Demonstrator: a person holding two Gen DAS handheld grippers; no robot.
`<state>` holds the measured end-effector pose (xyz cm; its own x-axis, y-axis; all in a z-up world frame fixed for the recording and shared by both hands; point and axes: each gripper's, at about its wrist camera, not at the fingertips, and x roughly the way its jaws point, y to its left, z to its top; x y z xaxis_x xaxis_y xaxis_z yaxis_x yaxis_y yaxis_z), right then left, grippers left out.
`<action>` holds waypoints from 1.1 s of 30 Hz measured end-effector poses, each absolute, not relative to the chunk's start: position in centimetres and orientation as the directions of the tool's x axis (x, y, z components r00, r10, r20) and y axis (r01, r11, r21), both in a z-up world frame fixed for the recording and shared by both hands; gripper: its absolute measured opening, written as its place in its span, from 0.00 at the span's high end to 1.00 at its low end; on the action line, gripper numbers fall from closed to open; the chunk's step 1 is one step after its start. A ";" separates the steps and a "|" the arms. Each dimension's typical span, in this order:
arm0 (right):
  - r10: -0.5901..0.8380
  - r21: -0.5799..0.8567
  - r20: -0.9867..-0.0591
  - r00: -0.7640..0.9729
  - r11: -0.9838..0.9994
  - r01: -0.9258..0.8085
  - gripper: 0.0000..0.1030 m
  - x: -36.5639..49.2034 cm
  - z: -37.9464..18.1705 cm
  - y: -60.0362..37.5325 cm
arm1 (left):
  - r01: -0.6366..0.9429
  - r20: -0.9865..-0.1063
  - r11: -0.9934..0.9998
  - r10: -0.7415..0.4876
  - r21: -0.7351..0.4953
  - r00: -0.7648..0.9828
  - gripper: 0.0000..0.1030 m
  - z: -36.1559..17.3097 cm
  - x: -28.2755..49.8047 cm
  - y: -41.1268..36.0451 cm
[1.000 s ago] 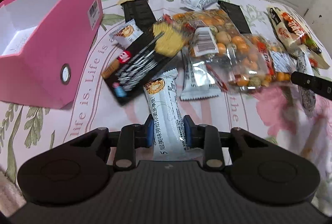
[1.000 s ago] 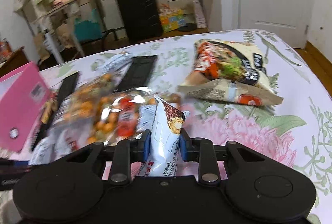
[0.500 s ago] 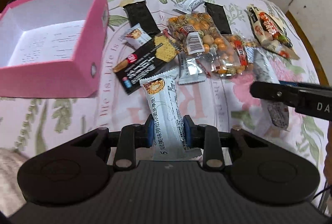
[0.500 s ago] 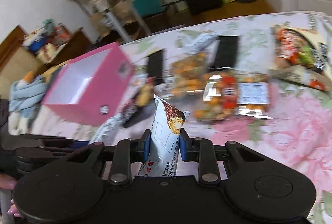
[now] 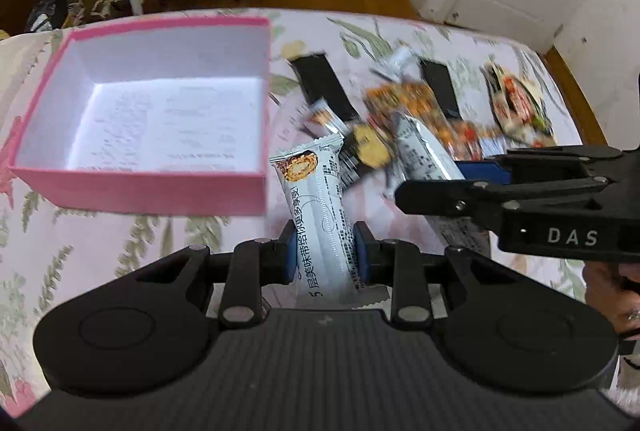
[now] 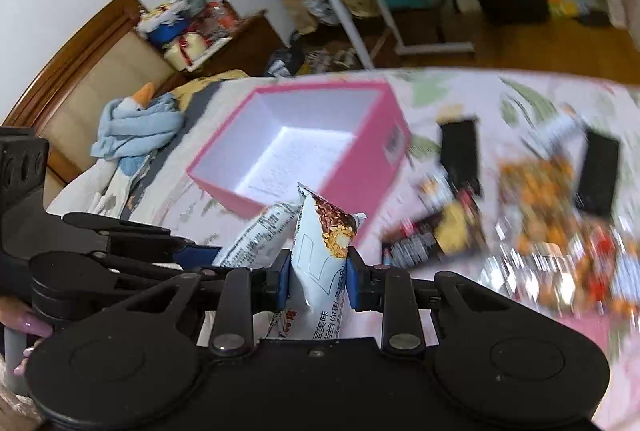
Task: Organize snacks
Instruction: 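Carry both white wafer bars into the pink box and open both grippers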
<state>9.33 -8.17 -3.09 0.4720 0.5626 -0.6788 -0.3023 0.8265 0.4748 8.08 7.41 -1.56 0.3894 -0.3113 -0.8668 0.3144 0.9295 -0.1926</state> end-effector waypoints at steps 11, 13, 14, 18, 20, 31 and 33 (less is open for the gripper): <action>0.579 0.393 -0.654 0.487 0.810 -0.435 0.69 19.1 -3.4 -2.4 | 0.125 -0.812 0.951 -0.306 -0.282 0.498 0.74 -2.8 17.6 13.5; 0.553 0.340 -0.679 0.484 0.820 -0.461 0.69 20.9 -4.1 -1.2 | 0.078 -0.814 0.956 -0.284 -0.284 0.506 0.74 -4.1 19.7 14.4; 0.540 0.307 -0.690 0.481 0.821 -0.480 0.69 22.0 -4.5 -0.5 | 0.059 -0.811 0.956 -0.274 -0.286 0.516 0.74 -4.9 20.8 15.0; 0.519 0.263 -0.720 0.460 0.818 -0.512 0.69 25.3 -6.3 1.2 | -0.021 -0.803 0.933 -0.298 -0.360 0.516 0.73 -8.7 24.4 17.0; 0.520 0.245 -0.729 0.446 0.806 -0.539 0.69 26.2 -7.2 2.0 | -0.060 -0.802 0.907 -0.337 -0.417 0.493 0.73 -10.4 25.7 18.1; 0.300 -0.104 -0.806 0.509 0.776 -0.622 0.55 25.9 -10.3 6.4 | -0.056 -0.852 0.942 -0.274 -0.332 0.447 0.62 -13.4 28.8 16.2; 0.320 -0.084 -0.795 0.516 0.784 -0.615 0.46 25.2 -9.5 5.5 | -0.031 -0.846 0.938 -0.296 -0.345 0.443 0.54 -12.8 28.4 15.9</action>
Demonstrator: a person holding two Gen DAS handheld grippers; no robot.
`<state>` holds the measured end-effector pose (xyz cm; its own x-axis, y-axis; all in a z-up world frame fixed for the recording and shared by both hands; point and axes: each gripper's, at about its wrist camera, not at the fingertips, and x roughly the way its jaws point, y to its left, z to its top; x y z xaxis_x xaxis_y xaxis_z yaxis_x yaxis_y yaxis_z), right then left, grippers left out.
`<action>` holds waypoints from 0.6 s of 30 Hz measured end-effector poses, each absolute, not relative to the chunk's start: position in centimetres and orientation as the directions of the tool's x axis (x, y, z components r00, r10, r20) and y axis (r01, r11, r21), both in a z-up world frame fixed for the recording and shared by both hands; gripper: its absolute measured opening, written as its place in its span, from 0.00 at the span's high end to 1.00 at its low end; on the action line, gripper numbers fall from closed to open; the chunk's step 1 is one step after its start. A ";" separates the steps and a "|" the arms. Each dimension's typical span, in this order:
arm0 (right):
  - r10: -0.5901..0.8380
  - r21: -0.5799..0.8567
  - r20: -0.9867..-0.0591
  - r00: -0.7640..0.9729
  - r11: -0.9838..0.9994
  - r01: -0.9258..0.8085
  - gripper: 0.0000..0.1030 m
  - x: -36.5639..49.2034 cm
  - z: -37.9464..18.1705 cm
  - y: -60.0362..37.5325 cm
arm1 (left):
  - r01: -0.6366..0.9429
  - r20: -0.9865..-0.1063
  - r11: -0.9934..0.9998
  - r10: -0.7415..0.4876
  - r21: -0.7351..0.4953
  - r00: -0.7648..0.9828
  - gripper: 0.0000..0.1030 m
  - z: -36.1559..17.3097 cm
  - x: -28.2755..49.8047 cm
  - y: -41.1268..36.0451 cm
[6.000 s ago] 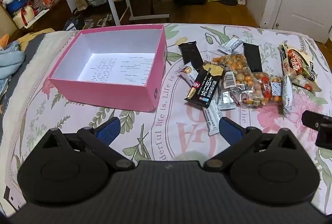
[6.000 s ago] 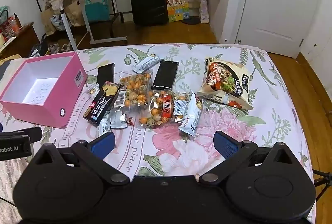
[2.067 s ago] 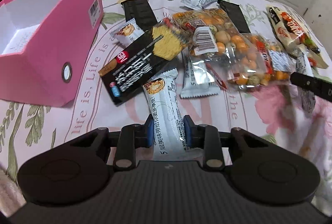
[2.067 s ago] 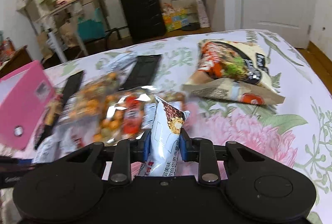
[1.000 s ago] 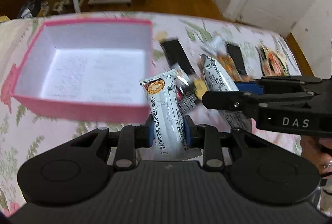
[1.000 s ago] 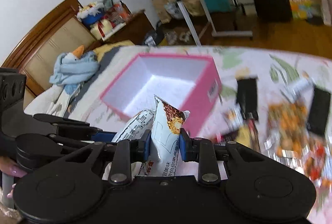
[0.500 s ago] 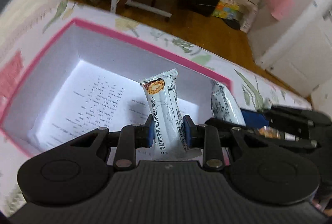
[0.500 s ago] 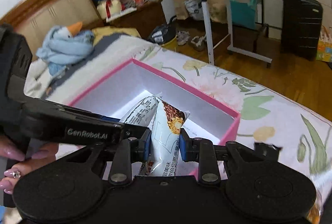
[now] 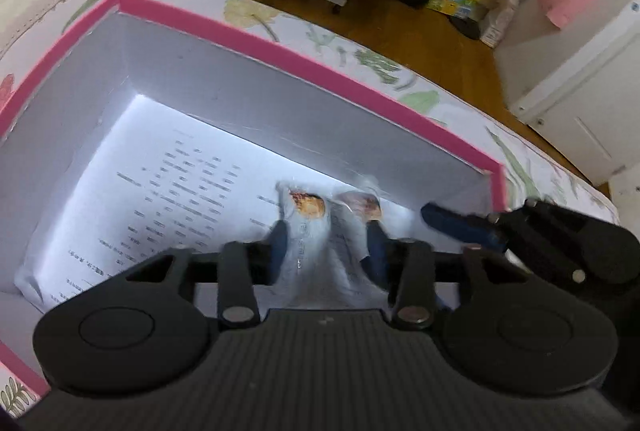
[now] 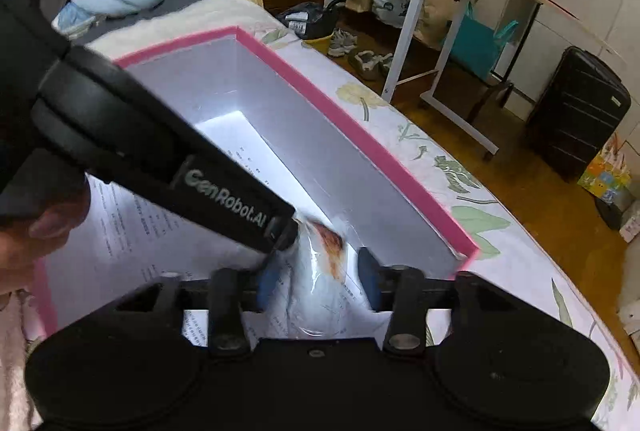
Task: Organize snacks
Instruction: 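Carry both white wafer bars into the pink box and open both grippers, then grasp the black NB cracker packet with the left gripper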
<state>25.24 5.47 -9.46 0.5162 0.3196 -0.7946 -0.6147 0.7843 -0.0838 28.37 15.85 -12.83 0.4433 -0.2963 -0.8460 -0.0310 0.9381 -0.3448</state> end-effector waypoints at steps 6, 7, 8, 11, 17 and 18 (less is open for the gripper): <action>0.431 0.032 -0.724 0.538 0.801 -0.598 0.43 21.8 -4.8 0.9 | 0.092 -0.813 0.935 -0.345 -0.344 0.469 0.50 -8.4 25.6 15.5; 0.438 0.044 -0.716 0.544 0.806 -0.591 0.43 20.8 -3.9 -0.1 | 0.118 -0.810 0.939 -0.340 -0.324 0.477 0.50 -7.5 24.8 15.2; 0.437 0.050 -0.713 0.549 0.812 -0.581 0.42 19.9 -3.2 -1.0 | 0.154 -0.809 0.943 -0.333 -0.296 0.485 0.50 -6.5 23.9 14.9; 0.430 0.078 -0.719 0.546 0.831 -0.551 0.42 17.8 -2.1 -3.6 | 0.225 -0.806 0.941 -0.333 -0.252 0.489 0.50 -4.0 20.9 14.0; 0.446 0.238 -0.737 0.508 0.875 -0.422 0.42 15.5 -2.0 -9.3 | 0.315 -0.771 0.898 -0.430 -0.308 0.470 0.50 -2.2 14.9 12.1; 0.439 0.240 -0.739 0.510 0.880 -0.410 0.42 15.3 -2.4 -9.7 | 0.323 -0.761 0.890 -0.447 -0.323 0.470 0.50 -2.3 14.1 11.8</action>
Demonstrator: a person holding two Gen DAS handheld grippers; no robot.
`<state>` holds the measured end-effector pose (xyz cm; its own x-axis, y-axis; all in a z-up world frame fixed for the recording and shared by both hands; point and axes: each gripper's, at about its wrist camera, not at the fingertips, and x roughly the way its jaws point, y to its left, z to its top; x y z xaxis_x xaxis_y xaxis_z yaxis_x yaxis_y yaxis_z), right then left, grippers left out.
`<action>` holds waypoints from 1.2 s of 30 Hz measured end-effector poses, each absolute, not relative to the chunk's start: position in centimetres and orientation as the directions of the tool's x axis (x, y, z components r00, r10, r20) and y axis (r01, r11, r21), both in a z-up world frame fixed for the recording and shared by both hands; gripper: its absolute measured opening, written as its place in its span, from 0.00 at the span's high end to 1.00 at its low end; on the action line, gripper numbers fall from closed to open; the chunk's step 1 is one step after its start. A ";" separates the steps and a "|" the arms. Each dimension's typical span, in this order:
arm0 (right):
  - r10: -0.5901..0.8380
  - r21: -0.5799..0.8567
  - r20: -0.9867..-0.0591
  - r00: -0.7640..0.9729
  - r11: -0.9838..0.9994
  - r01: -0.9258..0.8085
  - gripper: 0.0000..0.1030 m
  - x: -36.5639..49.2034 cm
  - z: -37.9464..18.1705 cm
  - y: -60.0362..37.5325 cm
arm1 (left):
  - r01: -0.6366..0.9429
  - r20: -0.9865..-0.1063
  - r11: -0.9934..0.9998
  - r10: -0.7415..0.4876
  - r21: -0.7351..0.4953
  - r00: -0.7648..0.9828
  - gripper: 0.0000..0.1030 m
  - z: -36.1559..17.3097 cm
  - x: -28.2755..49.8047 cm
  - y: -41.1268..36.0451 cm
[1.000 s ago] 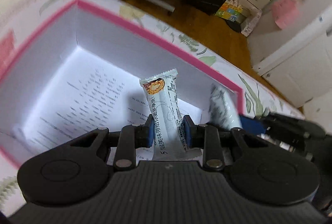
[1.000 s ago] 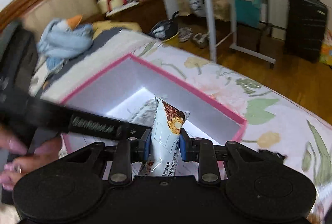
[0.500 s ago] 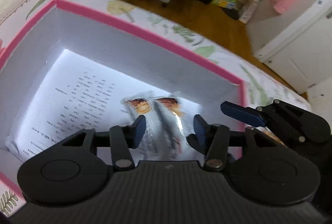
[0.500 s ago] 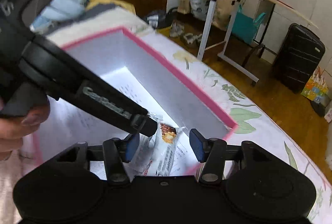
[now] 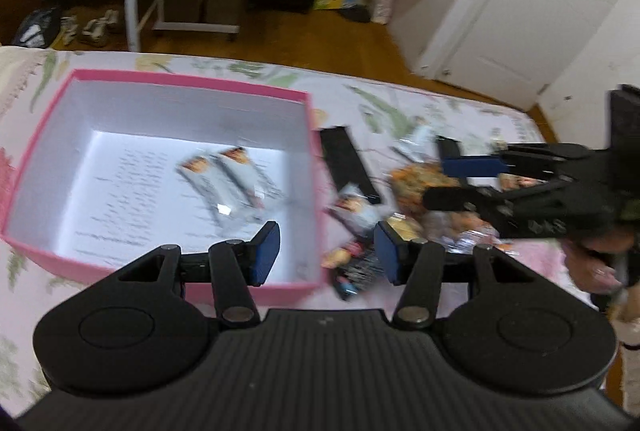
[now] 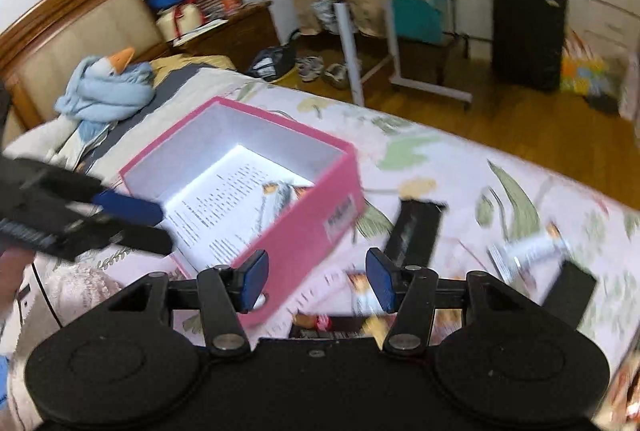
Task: Organize snacks
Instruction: 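Grasp the black NB cracker packet with the left gripper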
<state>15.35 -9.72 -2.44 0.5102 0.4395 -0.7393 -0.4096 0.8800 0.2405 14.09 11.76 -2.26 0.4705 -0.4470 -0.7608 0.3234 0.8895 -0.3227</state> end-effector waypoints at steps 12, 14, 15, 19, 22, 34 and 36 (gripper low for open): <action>0.402 0.234 -0.786 0.469 0.896 -0.377 0.55 14.3 -7.8 -11.5 | 0.227 -0.758 0.878 -0.478 -0.421 0.444 0.51 -9.2 10.6 6.7; 0.400 0.234 -0.791 0.463 0.897 -0.375 0.56 14.6 -8.6 -11.5 | 0.200 -0.776 0.893 -0.450 -0.404 0.441 0.52 -10.7 10.6 5.6; 0.397 0.235 -0.793 0.461 0.899 -0.370 0.56 14.8 -9.0 -11.6 | 0.188 -0.779 0.899 -0.438 -0.397 0.449 0.52 -11.4 10.7 5.1; 0.374 0.223 -0.806 0.460 0.910 -0.349 0.56 15.9 -10.5 -11.9 | 0.110 -0.781 0.926 -0.364 -0.360 0.507 0.50 -13.6 11.1 4.1; 0.370 0.222 -0.811 0.453 0.912 -0.345 0.56 16.5 -11.4 -11.9 | 0.074 -0.780 0.927 -0.352 -0.369 0.518 0.50 -15.0 11.8 4.0; 0.373 0.250 -0.831 0.412 0.913 -0.322 0.60 17.2 -12.7 -11.3 | 0.062 -0.799 0.936 -0.329 -0.346 0.504 0.38 -18.4 12.4 2.4; 0.370 0.253 -0.835 0.407 0.915 -0.313 0.60 17.3 -12.8 -11.3 | 0.083 -0.786 0.930 -0.348 -0.358 0.510 0.37 -18.5 12.5 2.3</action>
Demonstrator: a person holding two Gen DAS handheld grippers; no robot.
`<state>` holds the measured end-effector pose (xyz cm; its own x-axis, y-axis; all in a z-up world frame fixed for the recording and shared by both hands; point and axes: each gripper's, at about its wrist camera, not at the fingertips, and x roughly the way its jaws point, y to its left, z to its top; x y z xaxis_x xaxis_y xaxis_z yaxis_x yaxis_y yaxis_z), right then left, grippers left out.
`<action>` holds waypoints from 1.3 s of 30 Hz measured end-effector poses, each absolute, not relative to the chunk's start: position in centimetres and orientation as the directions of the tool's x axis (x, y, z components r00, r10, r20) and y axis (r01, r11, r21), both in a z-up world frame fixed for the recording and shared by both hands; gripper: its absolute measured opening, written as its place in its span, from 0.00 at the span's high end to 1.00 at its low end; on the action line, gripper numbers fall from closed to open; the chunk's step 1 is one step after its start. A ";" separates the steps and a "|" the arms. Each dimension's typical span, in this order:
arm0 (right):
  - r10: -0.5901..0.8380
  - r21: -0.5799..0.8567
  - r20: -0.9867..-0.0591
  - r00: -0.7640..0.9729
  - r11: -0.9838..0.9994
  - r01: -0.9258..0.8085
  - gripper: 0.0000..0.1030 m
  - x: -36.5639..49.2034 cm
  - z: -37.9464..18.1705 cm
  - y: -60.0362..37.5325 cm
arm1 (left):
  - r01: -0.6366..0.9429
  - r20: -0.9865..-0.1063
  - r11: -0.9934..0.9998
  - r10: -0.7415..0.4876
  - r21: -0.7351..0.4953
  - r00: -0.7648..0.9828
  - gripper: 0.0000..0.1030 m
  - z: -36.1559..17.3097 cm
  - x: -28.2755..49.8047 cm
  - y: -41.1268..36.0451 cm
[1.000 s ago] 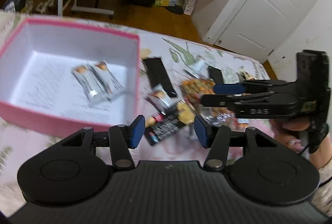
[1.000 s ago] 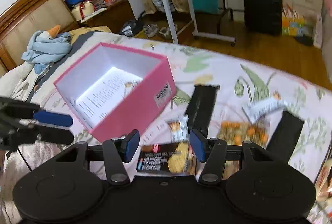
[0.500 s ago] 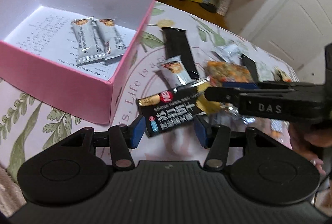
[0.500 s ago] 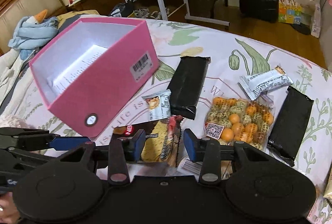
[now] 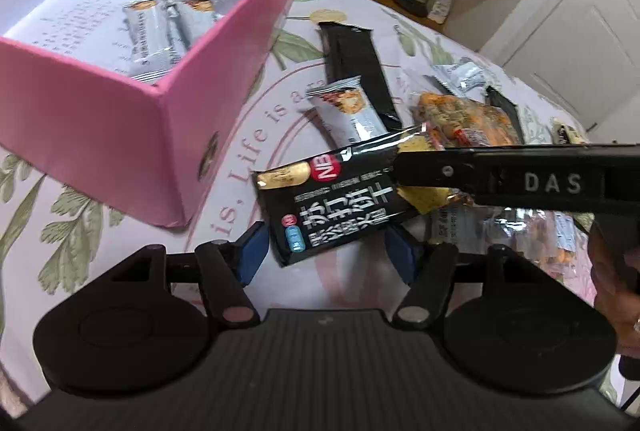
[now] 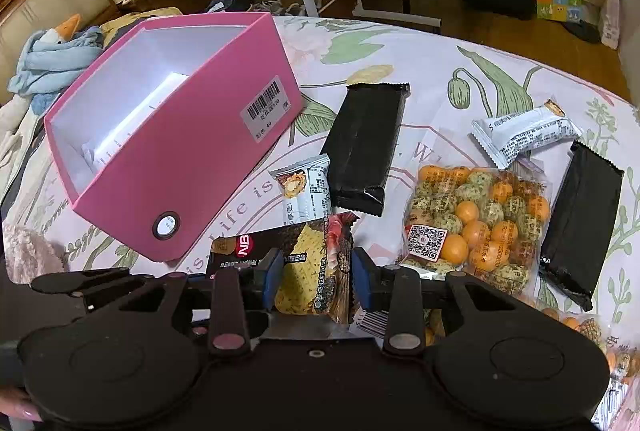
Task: Organize snacks
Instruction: 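Grasp the black NB cracker packet with the left gripper, then carry the NB cracker packet into the pink box and open the left gripper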
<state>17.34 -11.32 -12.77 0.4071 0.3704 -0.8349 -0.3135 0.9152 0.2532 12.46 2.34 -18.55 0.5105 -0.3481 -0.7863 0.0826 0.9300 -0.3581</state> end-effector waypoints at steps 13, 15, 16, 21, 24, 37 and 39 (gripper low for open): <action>0.315 0.252 -0.877 0.362 0.944 -0.211 0.57 16.1 -12.1 -10.6 | 0.077 -0.759 0.873 -0.460 -0.482 0.460 0.38 -17.6 11.7 3.9; 0.307 0.241 -0.884 0.353 0.945 -0.219 0.54 15.3 -11.6 -10.3 | 0.100 -0.766 0.879 -0.457 -0.466 0.452 0.38 -16.9 10.9 3.9; 0.301 0.234 -0.889 0.346 0.947 -0.221 0.53 14.8 -11.3 -10.0 | 0.112 -0.770 0.883 -0.455 -0.456 0.448 0.39 -16.5 10.5 3.9; 0.287 0.221 -0.905 0.315 0.948 -0.231 0.53 12.8 -10.0 -9.5 | 0.140 -0.791 0.882 -0.467 -0.450 0.396 0.39 -15.2 8.7 4.3; 0.290 0.219 -0.911 0.294 0.943 -0.249 0.51 11.4 -9.0 -9.0 | 0.160 -0.801 0.879 -0.476 -0.449 0.364 0.39 -14.3 7.6 4.7; 0.401 0.293 -0.864 0.303 0.892 -0.344 0.50 9.0 -2.5 -5.7 | 0.295 -0.771 0.875 -0.479 -0.383 0.420 0.39 -6.1 5.2 10.2; 0.407 0.284 -0.858 0.314 0.884 -0.371 0.52 9.3 -1.7 -4.8 | 0.307 -0.768 0.877 -0.475 -0.370 0.430 0.39 -4.8 5.5 11.1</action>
<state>9.31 -4.80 -1.74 0.3138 0.4073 -0.8577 -0.3709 0.8841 0.2842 5.52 11.07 -4.83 0.4301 -0.4748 -0.7679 0.3073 0.8767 -0.3700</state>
